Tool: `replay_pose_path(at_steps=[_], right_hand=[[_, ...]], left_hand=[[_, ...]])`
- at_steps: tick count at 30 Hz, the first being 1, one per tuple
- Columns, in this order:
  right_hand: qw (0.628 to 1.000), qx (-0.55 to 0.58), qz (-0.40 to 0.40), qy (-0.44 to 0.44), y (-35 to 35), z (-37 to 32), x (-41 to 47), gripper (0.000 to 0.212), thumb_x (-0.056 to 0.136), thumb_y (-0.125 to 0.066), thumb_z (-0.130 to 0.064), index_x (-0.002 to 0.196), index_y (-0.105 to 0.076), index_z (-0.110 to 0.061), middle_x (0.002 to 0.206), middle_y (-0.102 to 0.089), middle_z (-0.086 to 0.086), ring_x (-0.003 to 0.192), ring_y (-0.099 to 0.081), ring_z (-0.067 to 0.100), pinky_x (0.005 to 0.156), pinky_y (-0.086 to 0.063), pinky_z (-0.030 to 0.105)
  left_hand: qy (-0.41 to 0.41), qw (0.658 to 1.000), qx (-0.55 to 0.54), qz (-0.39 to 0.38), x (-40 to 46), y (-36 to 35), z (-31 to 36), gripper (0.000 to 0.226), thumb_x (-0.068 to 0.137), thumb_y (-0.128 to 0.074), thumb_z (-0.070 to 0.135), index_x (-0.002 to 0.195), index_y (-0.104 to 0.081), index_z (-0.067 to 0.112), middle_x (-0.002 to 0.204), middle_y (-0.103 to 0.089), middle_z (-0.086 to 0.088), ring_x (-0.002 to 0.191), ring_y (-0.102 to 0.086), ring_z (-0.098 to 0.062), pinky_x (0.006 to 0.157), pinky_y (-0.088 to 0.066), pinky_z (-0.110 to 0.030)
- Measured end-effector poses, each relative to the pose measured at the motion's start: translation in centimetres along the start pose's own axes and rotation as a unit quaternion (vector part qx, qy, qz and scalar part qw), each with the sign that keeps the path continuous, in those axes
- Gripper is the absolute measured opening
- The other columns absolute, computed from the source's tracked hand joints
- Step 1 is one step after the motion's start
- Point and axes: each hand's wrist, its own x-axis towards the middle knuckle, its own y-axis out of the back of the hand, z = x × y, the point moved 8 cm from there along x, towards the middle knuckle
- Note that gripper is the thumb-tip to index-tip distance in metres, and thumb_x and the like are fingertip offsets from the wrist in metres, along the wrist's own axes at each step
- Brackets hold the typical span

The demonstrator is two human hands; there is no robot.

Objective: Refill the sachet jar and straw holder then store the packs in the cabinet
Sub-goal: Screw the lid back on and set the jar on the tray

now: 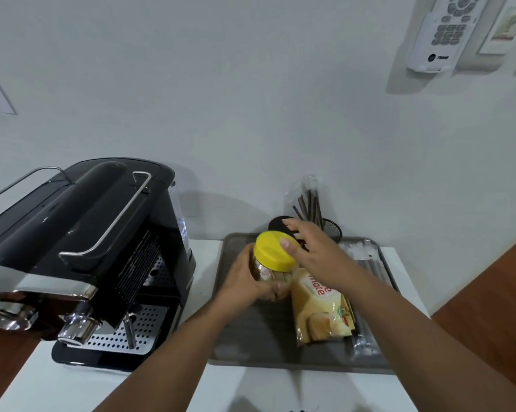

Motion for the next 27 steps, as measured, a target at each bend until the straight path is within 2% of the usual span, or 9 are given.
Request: replay_pose_path(at_steps=[4,6,8,10,13,17,19,24,27], right_hand=[[0.985,-0.094,0.054,-0.137,2.2,6.6,-2.0,0.043,0.091,-0.057,-0.041,0.130,-0.052,-0.023,0.132,-0.050,0.000,0.114,-0.054,0.016,0.094,-0.046,0.035],[0.973,-0.111,0.032,-0.199,1.9,9.8,-3.5,0.045,0.089,-0.060,-0.041,0.130,-0.053,-0.023,0.133,-0.052,0.001,0.115,-0.056,0.018,0.095,-0.047,0.037],[0.967,-0.111,0.010,-0.228,1.3,11.5,-4.6,0.047,0.088,-0.061,-0.042,0.130,-0.053,-0.023,0.134,-0.054,0.001,0.116,-0.056,0.018,0.095,-0.046,0.036],[0.965,-0.101,0.002,-0.241,0.9,12.3,-5.3,0.047,0.088,-0.058,-0.046,0.130,-0.053,-0.024,0.134,-0.054,-0.002,0.115,-0.056,0.017,0.095,-0.046,0.036],[0.963,-0.086,0.017,-0.253,1.0,12.7,-6.0,0.042,0.089,-0.057,-0.046,0.126,-0.058,-0.024,0.128,-0.058,-0.003,0.110,-0.058,0.015,0.092,-0.048,0.035],[0.966,-0.066,0.019,-0.248,1.1,12.8,-6.5,0.028,0.093,-0.055,-0.037,0.115,-0.065,-0.022,0.106,-0.062,-0.009,0.088,-0.057,0.005,0.068,-0.042,0.020],[0.968,-0.051,0.017,-0.246,1.0,13.1,-6.6,0.024,0.094,-0.055,-0.032,0.113,-0.066,-0.022,0.104,-0.064,-0.010,0.079,-0.052,-0.004,0.061,-0.036,0.012],[0.966,-0.023,0.019,-0.257,1.0,13.5,-6.9,0.024,0.095,-0.055,-0.031,0.114,-0.065,-0.022,0.104,-0.064,-0.009,0.086,-0.055,0.002,0.062,-0.035,0.011],[0.966,-0.016,0.018,-0.256,1.1,13.6,-7.0,0.020,0.095,-0.054,-0.032,0.108,-0.066,-0.025,0.098,-0.061,-0.014,0.082,-0.053,-0.003,0.062,-0.035,0.012]], left_hand=[[0.007,0.994,0.008,0.106,2.9,2.4,-2.2,0.098,0.040,-0.083,0.039,0.127,-0.048,0.014,0.124,-0.061,-0.005,0.111,-0.060,-0.019,0.094,-0.050,-0.031],[0.019,0.990,0.005,0.137,4.3,3.2,-3.3,0.097,0.041,-0.086,0.034,0.127,-0.049,0.010,0.123,-0.061,-0.007,0.111,-0.061,-0.022,0.093,-0.050,-0.032],[0.034,0.987,-0.009,0.154,5.5,3.7,-4.0,0.091,0.050,-0.090,0.018,0.129,-0.047,0.009,0.123,-0.061,-0.008,0.111,-0.060,-0.024,0.093,-0.050,-0.034],[0.042,0.987,-0.021,0.153,6.6,3.8,-4.7,0.082,0.061,-0.088,0.005,0.130,-0.044,0.010,0.125,-0.059,-0.008,0.112,-0.058,-0.024,0.094,-0.048,-0.034],[0.051,0.988,-0.024,0.142,8.1,3.7,-5.7,0.082,0.065,-0.085,0.002,0.134,-0.041,0.011,0.130,-0.057,-0.009,0.115,-0.056,-0.024,0.099,-0.046,-0.037],[0.054,0.990,-0.025,0.130,9.3,3.4,-6.8,0.087,0.065,-0.086,0.002,0.137,-0.039,0.014,0.132,-0.056,-0.008,0.119,-0.054,-0.025,0.102,-0.045,-0.040],[0.054,0.990,-0.026,0.126,9.7,3.3,-6.9,0.088,0.066,-0.085,0.002,0.139,-0.038,0.013,0.133,-0.056,-0.007,0.119,-0.054,-0.024,0.101,-0.045,-0.037],[0.062,0.992,-0.019,0.109,9.8,3.0,-8.0,0.099,0.067,-0.084,0.003,0.146,-0.026,0.017,0.140,-0.049,-0.006,0.125,-0.049,-0.023,0.106,-0.042,-0.039],[0.100,0.986,-0.013,0.129,8.9,2.8,-9.0,0.097,0.063,-0.089,0.017,0.140,-0.029,0.015,0.142,-0.048,-0.009,0.129,-0.048,-0.026,0.108,-0.041,-0.046]])
